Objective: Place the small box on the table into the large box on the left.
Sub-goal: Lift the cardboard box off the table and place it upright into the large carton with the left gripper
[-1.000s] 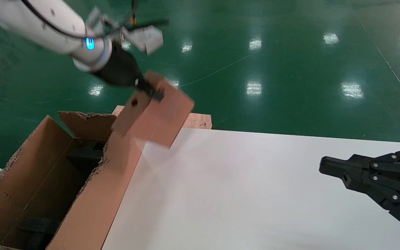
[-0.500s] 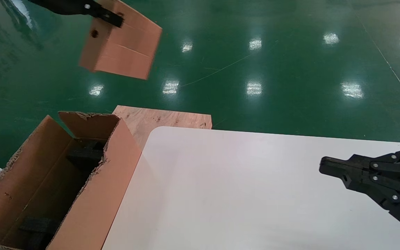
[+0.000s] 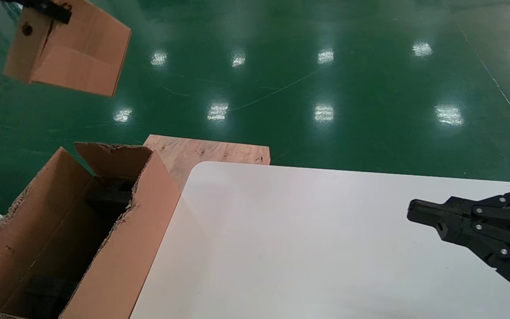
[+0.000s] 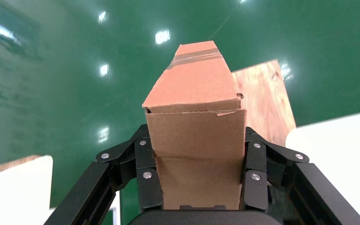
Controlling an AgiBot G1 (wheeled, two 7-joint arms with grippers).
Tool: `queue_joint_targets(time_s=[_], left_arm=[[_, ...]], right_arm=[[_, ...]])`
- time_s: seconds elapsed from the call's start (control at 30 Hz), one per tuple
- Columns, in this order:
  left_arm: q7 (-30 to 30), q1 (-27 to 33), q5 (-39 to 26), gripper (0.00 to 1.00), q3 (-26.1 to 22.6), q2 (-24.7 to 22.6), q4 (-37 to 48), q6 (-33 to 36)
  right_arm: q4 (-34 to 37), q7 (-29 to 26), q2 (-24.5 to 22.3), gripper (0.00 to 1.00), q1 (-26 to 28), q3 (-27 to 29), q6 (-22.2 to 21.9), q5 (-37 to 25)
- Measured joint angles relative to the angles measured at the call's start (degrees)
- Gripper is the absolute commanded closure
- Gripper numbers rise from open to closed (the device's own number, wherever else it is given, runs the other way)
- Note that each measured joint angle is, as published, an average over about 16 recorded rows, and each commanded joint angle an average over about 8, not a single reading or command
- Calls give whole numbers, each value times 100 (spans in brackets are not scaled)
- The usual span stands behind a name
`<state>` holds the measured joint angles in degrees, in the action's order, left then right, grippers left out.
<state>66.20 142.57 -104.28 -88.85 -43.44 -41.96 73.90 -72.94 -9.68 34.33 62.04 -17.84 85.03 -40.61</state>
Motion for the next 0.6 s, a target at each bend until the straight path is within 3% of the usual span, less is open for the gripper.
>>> queue_joint_targets(time_s=[0.6], left_arm=[[329, -95, 40, 100, -318, 667, -561, 1333]], right_arm=[[0, 2, -1, 100, 1, -4, -1, 2]])
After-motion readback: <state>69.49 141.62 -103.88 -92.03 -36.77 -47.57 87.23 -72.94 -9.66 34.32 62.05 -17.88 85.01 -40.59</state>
